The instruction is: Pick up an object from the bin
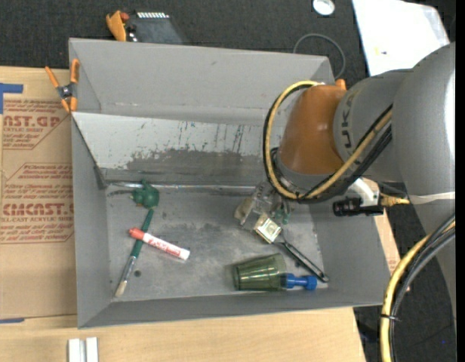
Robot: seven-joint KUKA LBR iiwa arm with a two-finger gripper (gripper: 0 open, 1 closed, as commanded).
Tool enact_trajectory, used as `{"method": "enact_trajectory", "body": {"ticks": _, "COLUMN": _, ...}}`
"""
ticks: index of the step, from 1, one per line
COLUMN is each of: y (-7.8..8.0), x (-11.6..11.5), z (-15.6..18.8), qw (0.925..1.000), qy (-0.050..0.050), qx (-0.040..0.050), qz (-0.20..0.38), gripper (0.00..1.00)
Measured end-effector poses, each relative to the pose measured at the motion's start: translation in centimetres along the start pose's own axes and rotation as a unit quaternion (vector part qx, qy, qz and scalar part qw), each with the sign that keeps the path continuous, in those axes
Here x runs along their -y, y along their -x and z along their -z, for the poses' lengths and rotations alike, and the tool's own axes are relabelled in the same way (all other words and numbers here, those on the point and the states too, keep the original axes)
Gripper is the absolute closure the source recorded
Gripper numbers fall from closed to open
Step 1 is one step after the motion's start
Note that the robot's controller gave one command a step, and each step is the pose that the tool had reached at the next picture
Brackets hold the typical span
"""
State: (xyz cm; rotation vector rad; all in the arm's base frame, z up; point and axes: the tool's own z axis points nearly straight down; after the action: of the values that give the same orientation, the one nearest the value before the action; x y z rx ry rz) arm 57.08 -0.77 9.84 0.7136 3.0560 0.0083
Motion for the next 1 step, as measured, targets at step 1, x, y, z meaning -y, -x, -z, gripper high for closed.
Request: {"method": "enact_trajectory", "body": {"ticks": 1, "y": 0.06, "x": -0.02, "z": 1.47, "qw": 1.0, "qy": 0.001, "qx": 0.0012, "qz": 0.0, "gripper": 1.0}}
